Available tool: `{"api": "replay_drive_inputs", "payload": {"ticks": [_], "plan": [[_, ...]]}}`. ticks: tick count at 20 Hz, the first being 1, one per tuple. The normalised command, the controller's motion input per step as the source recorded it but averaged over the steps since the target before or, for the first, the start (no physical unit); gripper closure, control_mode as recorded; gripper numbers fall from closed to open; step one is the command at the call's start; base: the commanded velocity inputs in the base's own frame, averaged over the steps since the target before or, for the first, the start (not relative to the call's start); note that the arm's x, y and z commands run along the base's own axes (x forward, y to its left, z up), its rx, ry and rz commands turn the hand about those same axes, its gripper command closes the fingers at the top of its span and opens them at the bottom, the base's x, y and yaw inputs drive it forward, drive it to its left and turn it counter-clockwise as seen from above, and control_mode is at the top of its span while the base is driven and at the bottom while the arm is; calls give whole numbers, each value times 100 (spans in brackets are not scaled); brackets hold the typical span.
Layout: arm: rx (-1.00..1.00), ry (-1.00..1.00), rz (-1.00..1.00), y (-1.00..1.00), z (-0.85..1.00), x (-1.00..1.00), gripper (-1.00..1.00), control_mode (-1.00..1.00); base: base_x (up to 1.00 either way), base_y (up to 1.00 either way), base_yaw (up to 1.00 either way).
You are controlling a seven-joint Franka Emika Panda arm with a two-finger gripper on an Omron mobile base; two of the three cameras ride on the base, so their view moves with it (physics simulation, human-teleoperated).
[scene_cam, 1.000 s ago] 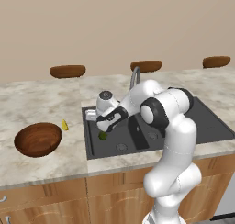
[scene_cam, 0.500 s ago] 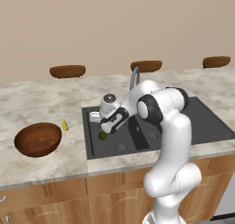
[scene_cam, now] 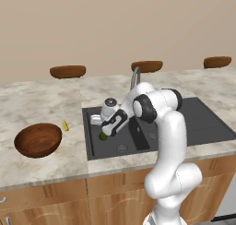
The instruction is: Remove the lemon wedge and lime from the sink. Then move the bowl and cup from the counter to the sink for washing.
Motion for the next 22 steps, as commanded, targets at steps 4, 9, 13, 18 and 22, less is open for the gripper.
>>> {"api": "replay_drive_inputs", "payload": {"ticks": [4,9,13,18,22], "plan": [[5,0,0,0,-29,15,-100,-100,0,0,0],[1,1,0,0,-28,16,-100,-100,0,0,0],[0,2,0,0,-28,15,-100,-100,0,0,0],[2,7,0,0,-28,18,-100,-100,0,0,0],[1,6,0,0,-26,18,-100,-100,0,0,0]]}}
